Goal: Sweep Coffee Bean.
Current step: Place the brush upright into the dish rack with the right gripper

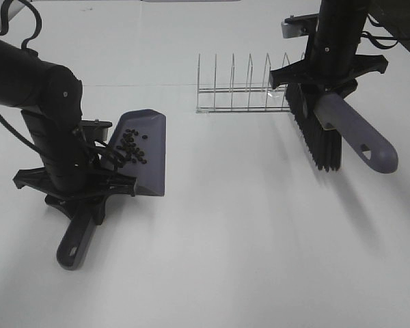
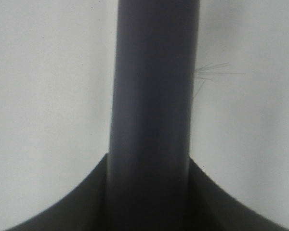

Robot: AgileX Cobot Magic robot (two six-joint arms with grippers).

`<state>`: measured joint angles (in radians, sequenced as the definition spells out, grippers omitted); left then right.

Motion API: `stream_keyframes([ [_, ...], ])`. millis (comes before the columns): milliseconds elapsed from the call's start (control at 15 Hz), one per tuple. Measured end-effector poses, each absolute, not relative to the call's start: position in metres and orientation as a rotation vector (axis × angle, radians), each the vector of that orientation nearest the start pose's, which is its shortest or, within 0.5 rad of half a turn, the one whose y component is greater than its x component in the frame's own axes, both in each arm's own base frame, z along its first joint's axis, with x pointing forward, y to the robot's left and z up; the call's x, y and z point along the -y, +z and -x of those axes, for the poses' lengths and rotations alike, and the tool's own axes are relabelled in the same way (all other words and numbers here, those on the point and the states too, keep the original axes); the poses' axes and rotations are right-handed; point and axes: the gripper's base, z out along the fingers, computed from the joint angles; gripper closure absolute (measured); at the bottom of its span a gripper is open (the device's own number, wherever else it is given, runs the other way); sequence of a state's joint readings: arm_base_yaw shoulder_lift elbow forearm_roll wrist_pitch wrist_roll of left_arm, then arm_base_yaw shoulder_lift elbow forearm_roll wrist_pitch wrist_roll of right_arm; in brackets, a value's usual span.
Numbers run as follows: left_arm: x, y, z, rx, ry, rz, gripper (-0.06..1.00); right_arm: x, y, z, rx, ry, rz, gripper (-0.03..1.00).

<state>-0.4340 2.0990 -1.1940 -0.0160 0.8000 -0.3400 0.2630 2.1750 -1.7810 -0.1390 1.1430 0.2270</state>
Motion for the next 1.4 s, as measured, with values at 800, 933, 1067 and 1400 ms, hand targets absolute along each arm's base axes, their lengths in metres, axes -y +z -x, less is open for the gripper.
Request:
stream_keyframes([
  [800,0.152,0.089,-0.325,-3.187,0.012,-0.133,0.6,-0.101,0.166,-0.456,-2.864,-0.271,0.154,0.67],
  [933,0.152,0.089,-0.325,-3.187,0.012,-0.133,0.6,-0.102,0.161,-0.457,-2.865,-0.272,0.158,0.67],
  [1067,0.152,0.089,-0.325,-3.187,0.012,-0.133,0.6,-0.103,0.153,-0.461,-2.851,-0.251,0.157,0.67],
  [1400,0.152,0.089,-0.325,-3.187,0.012,-0.14,0.6,-0.108,0.162,-0.489,-2.759,-0.208,0.112,0.67],
])
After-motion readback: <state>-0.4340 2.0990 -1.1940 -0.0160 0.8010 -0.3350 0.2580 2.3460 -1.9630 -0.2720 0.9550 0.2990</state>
